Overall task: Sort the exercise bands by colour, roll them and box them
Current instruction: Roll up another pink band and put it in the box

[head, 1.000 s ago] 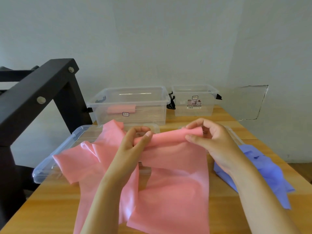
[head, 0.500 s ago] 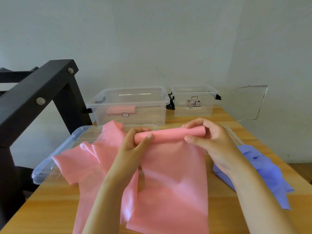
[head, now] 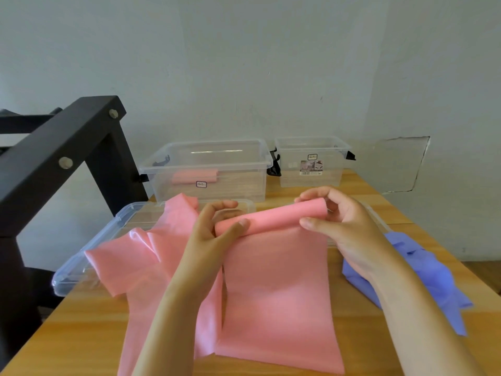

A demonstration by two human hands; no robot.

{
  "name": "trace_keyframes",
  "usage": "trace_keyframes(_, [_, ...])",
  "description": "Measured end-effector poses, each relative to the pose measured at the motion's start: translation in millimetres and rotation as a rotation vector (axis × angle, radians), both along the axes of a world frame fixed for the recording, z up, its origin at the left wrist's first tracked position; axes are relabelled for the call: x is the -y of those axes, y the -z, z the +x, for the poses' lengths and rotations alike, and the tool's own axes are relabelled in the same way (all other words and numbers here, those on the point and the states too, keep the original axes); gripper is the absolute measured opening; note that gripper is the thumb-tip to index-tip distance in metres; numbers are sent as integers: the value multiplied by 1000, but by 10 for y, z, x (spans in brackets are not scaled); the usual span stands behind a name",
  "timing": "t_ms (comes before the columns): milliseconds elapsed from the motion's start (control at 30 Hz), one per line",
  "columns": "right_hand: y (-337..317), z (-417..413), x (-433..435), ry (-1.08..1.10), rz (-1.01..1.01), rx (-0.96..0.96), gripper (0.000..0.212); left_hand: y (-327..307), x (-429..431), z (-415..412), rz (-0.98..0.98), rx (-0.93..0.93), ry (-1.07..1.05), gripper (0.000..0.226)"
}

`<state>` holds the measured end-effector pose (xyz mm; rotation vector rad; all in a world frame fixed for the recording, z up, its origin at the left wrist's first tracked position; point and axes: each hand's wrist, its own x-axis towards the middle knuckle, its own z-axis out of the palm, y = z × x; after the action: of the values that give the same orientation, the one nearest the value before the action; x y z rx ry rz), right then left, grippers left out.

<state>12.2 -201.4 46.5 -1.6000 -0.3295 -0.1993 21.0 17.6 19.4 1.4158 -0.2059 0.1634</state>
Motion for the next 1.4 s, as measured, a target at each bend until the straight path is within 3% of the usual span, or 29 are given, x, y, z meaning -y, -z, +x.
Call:
trace_keyframes(167, [30,5,-9,28,-91,-96,14,-39,3,-20,-143,69,80,45])
trace_keyframes(267, [1,-7,-17,60,-77,-13,24,-34,22,-52,-101,-45,60,36])
trace_keyframes(367, [-17,-14,0,36,-51,12,33,-19,27,-37,-19,-37,48,22])
trace_keyframes(500, [25,11,2,33,-45,-73,27,-30,25,-15,-85,79,79,42])
trace_keyframes(600, [34,11,-10,49,-96,-70,16,3,-16,-4,-84,75,104,39])
trace_keyframes(700, [17,3,-12,75,-97,-15,22,28,-14,-10,-20,-54,95,27])
trace_keyframes(800, [4,-1,-4,63,-77,12,28,20,-7,8,21,2,49,13])
trace_keyframes(900, [33,13,12,18,-58,-65,33,-2,-14,9,-50,100,88,27])
trace_keyframes(1000, [64,18,-3,16,-51,-143,18,-1,-16,5,-95,110,94,30])
trace_keyframes(1133, [31,0,-10,36,-53,-39,26,50,-11,22,19,-50,66,27])
trace_keyframes(1233, [16,-12,-10,2,-30,-19,31,47,4,35,18,-5,-9,22])
trace_keyframes(1400, [52,12,-15,36,-35,-111,12,-19,-16,10,-120,53,28,43])
